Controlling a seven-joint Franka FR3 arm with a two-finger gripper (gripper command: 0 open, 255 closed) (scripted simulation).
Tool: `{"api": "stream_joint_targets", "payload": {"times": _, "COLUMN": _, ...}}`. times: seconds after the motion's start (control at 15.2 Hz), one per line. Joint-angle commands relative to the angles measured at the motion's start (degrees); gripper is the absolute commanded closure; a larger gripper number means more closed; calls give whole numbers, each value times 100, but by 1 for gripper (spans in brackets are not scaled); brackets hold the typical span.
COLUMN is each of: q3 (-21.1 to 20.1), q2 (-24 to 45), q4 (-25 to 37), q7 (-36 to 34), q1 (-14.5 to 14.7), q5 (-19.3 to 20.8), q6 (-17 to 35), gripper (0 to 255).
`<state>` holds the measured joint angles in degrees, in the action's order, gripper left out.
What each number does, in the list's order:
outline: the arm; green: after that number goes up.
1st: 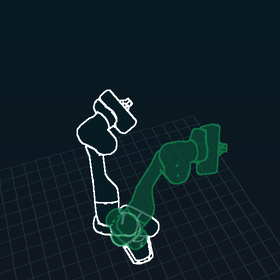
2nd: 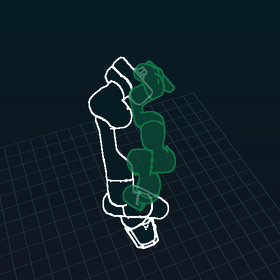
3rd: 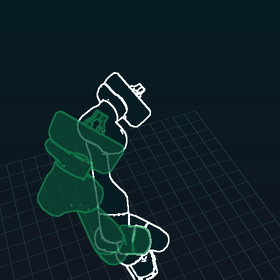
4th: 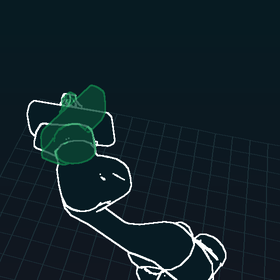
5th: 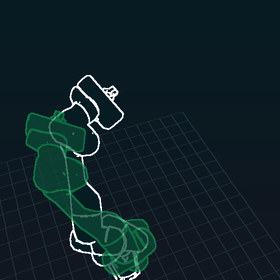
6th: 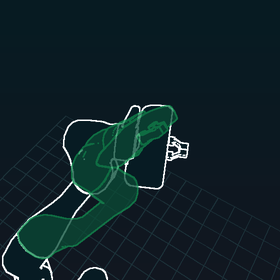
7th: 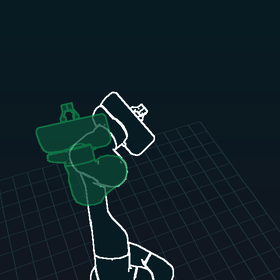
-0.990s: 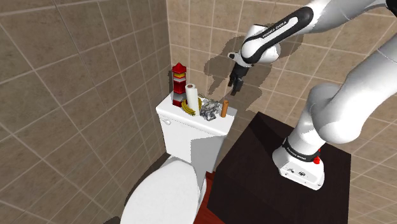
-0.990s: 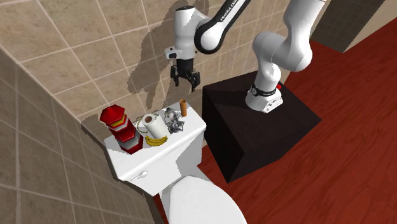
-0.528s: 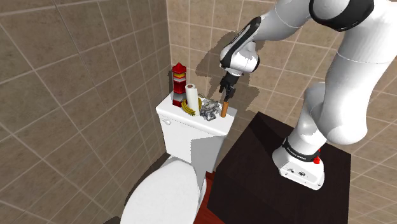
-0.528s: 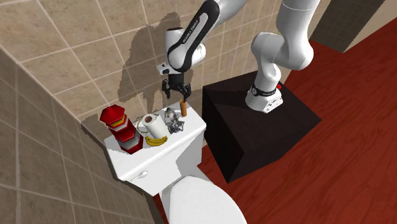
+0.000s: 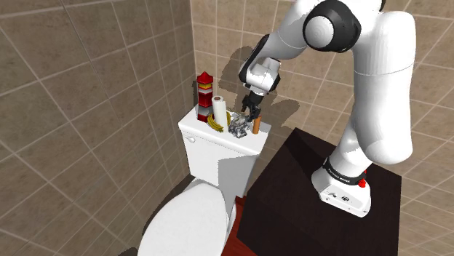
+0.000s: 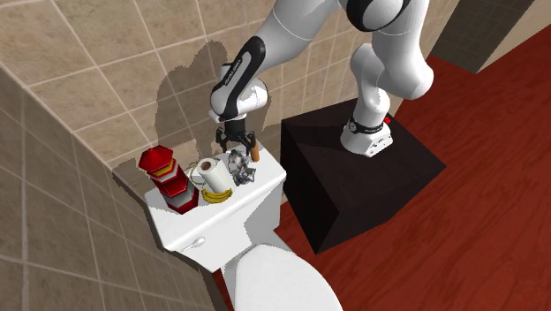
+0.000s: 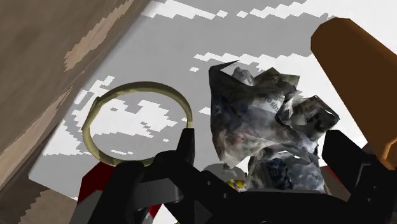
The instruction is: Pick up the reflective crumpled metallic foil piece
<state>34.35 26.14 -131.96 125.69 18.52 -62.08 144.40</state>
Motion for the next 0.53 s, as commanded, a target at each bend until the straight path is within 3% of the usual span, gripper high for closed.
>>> {"api": "stream_joint_targets", "payload": {"times": 0.0, "q3": -125, "q2": 177, "q4": 60, "q7": 198, "q1": -99, "q5": -222, "q6": 32, "gripper": 0}}
{"api": "stream_joint_targets", "payload": {"times": 0.2, "q3": -313, "q2": 464, "q4": 182, "q7": 463, "q1": -245, "q5": -548, "q6": 83, "gripper": 0}}
{"api": "stream_joint_targets", "payload": {"times": 0.33, "q3": -313, "q2": 464, "q4": 181, "q7": 463, "q1": -245, "q5": -549, "q6": 84, "gripper": 0}}
{"api": "stream_joint_targets", "payload": {"times": 0.4, "q3": -312, "q2": 463, "q4": 182, "q7": 460, "q1": -244, "q5": -546, "q6": 83, "gripper": 255}}
{"api": "stream_joint_targets", "payload": {"times": 0.46, "q3": -311, "q2": 465, "q4": 186, "q7": 461, "q1": -247, "q5": -544, "q6": 80, "gripper": 255}}
